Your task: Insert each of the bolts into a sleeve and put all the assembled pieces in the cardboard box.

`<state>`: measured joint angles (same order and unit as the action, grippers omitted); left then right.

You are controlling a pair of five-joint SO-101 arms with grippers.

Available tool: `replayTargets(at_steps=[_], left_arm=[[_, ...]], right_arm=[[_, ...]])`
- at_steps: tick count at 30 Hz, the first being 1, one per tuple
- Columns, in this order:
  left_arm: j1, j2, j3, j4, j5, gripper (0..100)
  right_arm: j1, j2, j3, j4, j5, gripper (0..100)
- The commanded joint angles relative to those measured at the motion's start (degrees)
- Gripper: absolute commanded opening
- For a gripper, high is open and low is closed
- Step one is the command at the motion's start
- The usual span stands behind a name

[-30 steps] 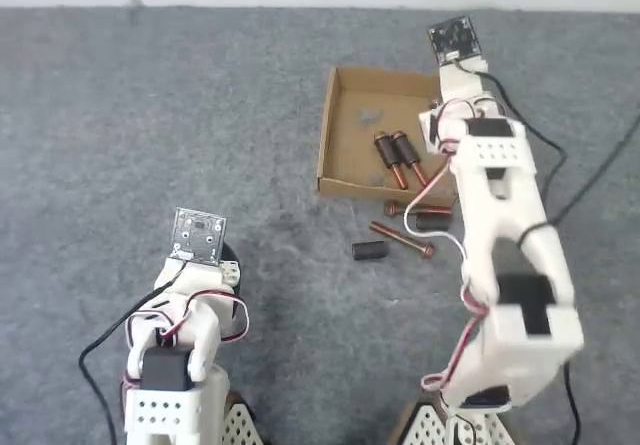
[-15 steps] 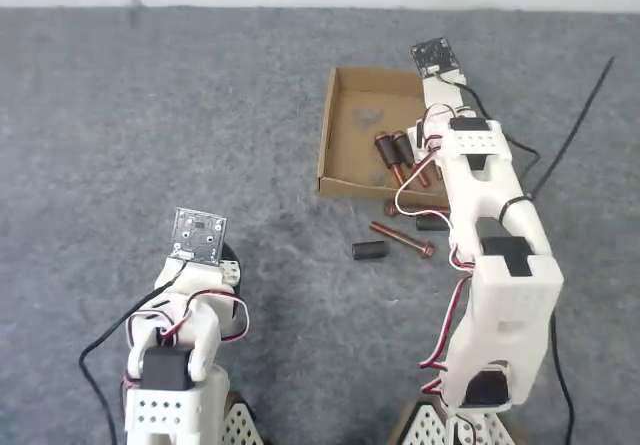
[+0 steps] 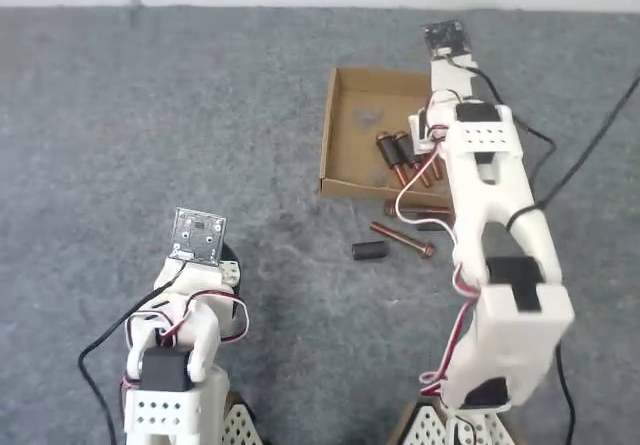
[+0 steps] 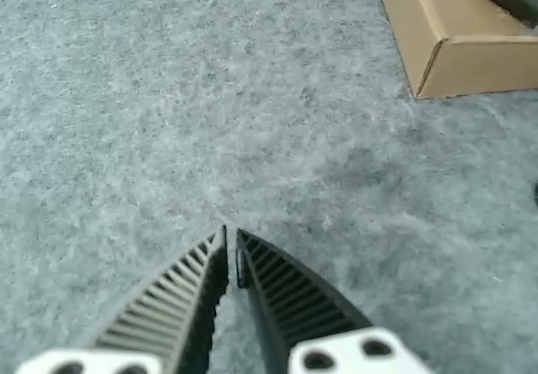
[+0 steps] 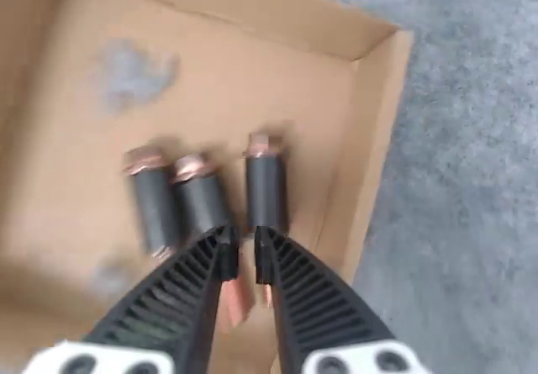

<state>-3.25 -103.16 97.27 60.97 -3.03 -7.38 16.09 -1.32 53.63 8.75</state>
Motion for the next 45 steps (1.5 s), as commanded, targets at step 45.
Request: replayTargets(at_steps=[45], left_arm=[[-0.26, 0.09, -0.66, 0.09, -0.44, 1]], right_arm=[[-23.34, -15.78, 24.97, 15.52, 43.78, 14.5]])
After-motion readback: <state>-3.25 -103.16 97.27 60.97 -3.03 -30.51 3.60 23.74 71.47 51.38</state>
